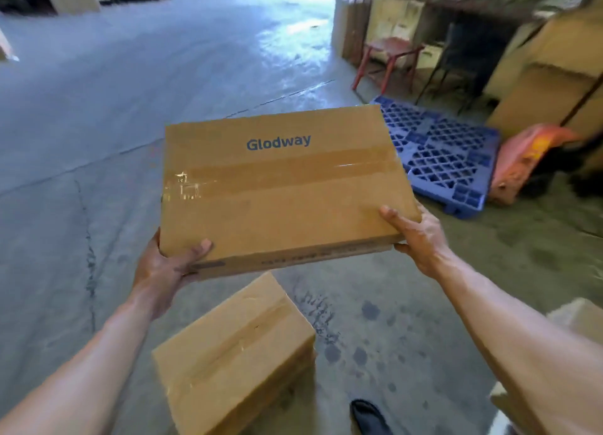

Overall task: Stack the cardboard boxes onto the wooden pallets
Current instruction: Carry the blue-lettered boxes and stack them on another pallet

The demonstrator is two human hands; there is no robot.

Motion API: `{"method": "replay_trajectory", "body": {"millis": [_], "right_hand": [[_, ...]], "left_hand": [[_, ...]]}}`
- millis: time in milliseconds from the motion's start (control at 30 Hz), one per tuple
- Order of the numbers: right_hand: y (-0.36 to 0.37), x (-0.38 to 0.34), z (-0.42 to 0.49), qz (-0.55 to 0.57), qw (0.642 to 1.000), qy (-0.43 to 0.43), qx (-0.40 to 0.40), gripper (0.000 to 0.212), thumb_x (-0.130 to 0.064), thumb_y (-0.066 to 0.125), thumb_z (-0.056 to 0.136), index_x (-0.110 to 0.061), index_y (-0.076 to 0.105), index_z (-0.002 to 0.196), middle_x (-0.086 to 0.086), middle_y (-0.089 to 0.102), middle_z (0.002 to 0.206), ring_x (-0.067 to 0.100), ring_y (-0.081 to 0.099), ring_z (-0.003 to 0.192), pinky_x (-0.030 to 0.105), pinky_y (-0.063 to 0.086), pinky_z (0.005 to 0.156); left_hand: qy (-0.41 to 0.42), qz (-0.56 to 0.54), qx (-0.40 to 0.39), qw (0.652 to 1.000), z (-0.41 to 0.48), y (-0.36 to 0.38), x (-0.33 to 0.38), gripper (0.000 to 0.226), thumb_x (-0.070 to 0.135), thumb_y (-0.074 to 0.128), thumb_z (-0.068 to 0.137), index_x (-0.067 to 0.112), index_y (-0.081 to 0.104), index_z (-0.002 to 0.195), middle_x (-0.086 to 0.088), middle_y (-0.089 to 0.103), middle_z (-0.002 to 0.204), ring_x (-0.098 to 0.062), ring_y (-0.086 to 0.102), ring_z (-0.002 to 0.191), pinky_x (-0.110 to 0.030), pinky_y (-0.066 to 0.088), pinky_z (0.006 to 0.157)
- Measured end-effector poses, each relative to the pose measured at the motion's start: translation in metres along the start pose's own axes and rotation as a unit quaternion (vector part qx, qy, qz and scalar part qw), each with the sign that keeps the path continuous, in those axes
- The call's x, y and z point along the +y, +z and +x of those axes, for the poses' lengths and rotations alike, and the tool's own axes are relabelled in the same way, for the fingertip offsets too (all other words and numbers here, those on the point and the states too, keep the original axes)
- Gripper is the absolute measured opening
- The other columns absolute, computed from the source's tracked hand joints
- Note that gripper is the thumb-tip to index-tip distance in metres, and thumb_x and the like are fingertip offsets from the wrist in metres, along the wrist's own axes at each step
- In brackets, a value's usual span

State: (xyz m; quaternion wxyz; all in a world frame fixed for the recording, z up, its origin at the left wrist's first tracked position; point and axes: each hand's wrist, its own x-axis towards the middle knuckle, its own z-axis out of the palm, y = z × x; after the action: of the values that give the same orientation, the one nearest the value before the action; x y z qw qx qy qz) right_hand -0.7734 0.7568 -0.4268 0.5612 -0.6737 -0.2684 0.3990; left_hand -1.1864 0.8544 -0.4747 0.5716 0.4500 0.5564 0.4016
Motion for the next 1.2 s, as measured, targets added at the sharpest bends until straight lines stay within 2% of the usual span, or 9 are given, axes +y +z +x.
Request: {"method": "replay_trajectory", "body": {"millis": [167, 267, 433, 633, 733, 833, 967, 1067, 1200], "right_hand": [[-0.023, -0.015, -0.115, 0.018, 0.991, -0.017, 0.134, 0.05, -0.039, 0.083, 0.08, -0.034, 0.056, 0.122, -0.014, 0.069, 0.104, 0.01, 0.065, 0.091, 0.052, 0.052, 0.095], [-0.048, -0.015, -0.185, 0.029, 0.977, -0.007, 0.21, 0.063, -0.041, 0.084, 0.078, -0.028, 0.051, 0.131, -0.009, 0.064, 0.108, 0.011, 0.062, 0.093, 0.051, 0.053, 0.095], [-0.092, -0.002, -0.291, 0.012, 0.949, 0.012, 0.316, 0.114, -0.061, 0.089, 0.054, -0.019, 0.042, 0.149, 0.004, 0.062, 0.131, 0.025, 0.062, 0.112, 0.05, 0.053, 0.098], [-0.137, 0.035, -0.399, 0.029, 0.908, 0.046, 0.415, 0.111, -0.065, 0.086, 0.055, -0.019, 0.042, 0.146, 0.007, 0.06, 0.128, 0.024, 0.061, 0.109, 0.045, 0.05, 0.102], [-0.153, 0.061, -0.445, 0.054, 0.894, 0.045, 0.442, 0.098, -0.052, 0.083, 0.07, -0.017, 0.038, 0.15, 0.008, 0.058, 0.125, 0.02, 0.056, 0.103, 0.037, 0.045, 0.097], [-0.17, 0.094, -0.486, 0.08, 0.874, 0.08, 0.473, 0.094, -0.042, 0.082, 0.078, -0.016, 0.033, 0.154, 0.002, 0.051, 0.118, 0.021, 0.049, 0.109, 0.041, 0.04, 0.105], [-0.188, 0.137, -0.53, 0.1, 0.853, 0.118, 0.498, 0.132, -0.068, 0.092, 0.039, -0.02, 0.041, 0.151, 0.007, 0.061, 0.132, 0.025, 0.055, 0.122, 0.048, 0.04, 0.113], [-0.207, 0.165, -0.556, 0.128, 0.846, 0.158, 0.493, 0.124, -0.059, 0.095, 0.044, -0.017, 0.043, 0.149, 0.004, 0.064, 0.122, 0.025, 0.056, 0.12, 0.046, 0.039, 0.113], [-0.247, 0.211, -0.573, 0.141, 0.835, 0.203, 0.491, 0.138, -0.071, 0.093, 0.029, -0.021, 0.045, 0.148, 0.006, 0.064, 0.131, 0.026, 0.057, 0.124, 0.054, 0.04, 0.113]], "left_hand": [[0.021, 0.03, -0.122, 0.992, 0.001, -0.007, 0.036, 0.103, 0.054, 0.1, 0.041, 0.025, 0.056, 0.129, -0.005, 0.072, 0.122, -0.038, 0.071, 0.105, -0.057, 0.058, 0.086], [0.03, 0.054, -0.187, 0.98, -0.015, 0.015, 0.051, 0.11, 0.058, 0.099, 0.033, 0.025, 0.055, 0.128, -0.006, 0.071, 0.12, -0.035, 0.071, 0.103, -0.051, 0.061, 0.08], [0.032, 0.083, -0.285, 0.955, -0.063, 0.069, 0.044, 0.109, 0.06, 0.098, 0.028, 0.029, 0.058, 0.125, -0.009, 0.072, 0.114, -0.032, 0.073, 0.093, -0.046, 0.062, 0.075], [0.027, 0.119, -0.374, 0.92, -0.127, 0.128, 0.014, 0.108, 0.066, 0.096, 0.029, 0.036, 0.06, 0.126, -0.002, 0.073, 0.113, -0.031, 0.073, 0.096, -0.048, 0.06, 0.086], [0.012, 0.141, -0.408, 0.902, -0.156, 0.151, -0.01, 0.107, 0.067, 0.096, 0.028, 0.038, 0.06, 0.125, -0.003, 0.073, 0.112, -0.033, 0.073, 0.097, -0.05, 0.06, 0.086], [-0.008, 0.169, -0.436, 0.884, -0.187, 0.169, -0.037, 0.099, 0.065, 0.097, 0.032, 0.038, 0.062, 0.12, -0.004, 0.074, 0.111, -0.032, 0.073, 0.096, -0.051, 0.059, 0.087], [-0.03, 0.206, -0.453, 0.867, -0.228, 0.187, -0.079, 0.102, 0.065, 0.096, 0.031, 0.033, 0.063, 0.122, -0.003, 0.075, 0.109, -0.029, 0.072, 0.097, -0.05, 0.059, 0.087], [-0.048, 0.233, -0.457, 0.857, -0.256, 0.197, -0.112, 0.107, 0.067, 0.096, 0.03, 0.033, 0.061, 0.125, -0.003, 0.074, 0.11, -0.029, 0.072, 0.097, -0.051, 0.061, 0.083], [-0.06, 0.263, -0.447, 0.853, -0.288, 0.211, -0.151, 0.111, 0.066, 0.093, 0.032, 0.026, 0.059, 0.129, -0.004, 0.072, 0.112, -0.026, 0.07, 0.099, -0.04, 0.061, 0.078]]}}
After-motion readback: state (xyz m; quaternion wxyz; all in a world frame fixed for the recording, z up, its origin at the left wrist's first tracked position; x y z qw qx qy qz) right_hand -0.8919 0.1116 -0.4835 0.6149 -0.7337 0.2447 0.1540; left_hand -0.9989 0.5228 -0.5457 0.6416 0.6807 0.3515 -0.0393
